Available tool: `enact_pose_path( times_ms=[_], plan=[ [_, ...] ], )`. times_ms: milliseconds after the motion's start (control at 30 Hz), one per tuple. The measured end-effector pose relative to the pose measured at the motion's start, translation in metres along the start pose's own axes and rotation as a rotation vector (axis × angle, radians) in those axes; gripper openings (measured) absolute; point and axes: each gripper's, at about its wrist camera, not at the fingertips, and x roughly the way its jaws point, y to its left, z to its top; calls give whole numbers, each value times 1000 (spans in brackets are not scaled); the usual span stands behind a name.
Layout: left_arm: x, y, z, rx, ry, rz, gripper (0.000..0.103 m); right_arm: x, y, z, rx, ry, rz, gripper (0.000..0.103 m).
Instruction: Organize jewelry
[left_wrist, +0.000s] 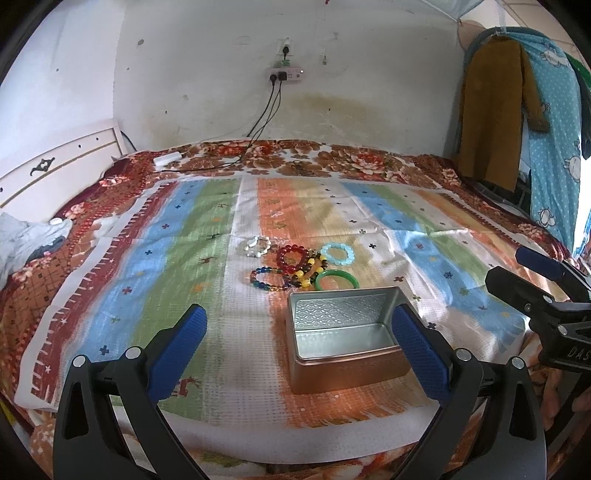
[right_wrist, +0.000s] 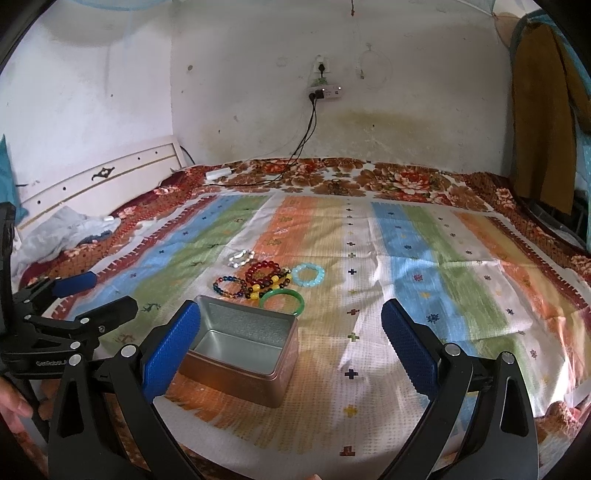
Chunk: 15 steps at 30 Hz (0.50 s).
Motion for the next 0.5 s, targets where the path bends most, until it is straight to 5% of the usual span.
enact_pose_path(
  times_ms=[500],
  plan=[
    [13, 2, 3, 4, 50, 4, 98, 6, 5, 5, -18, 18, -14, 99]
  ],
)
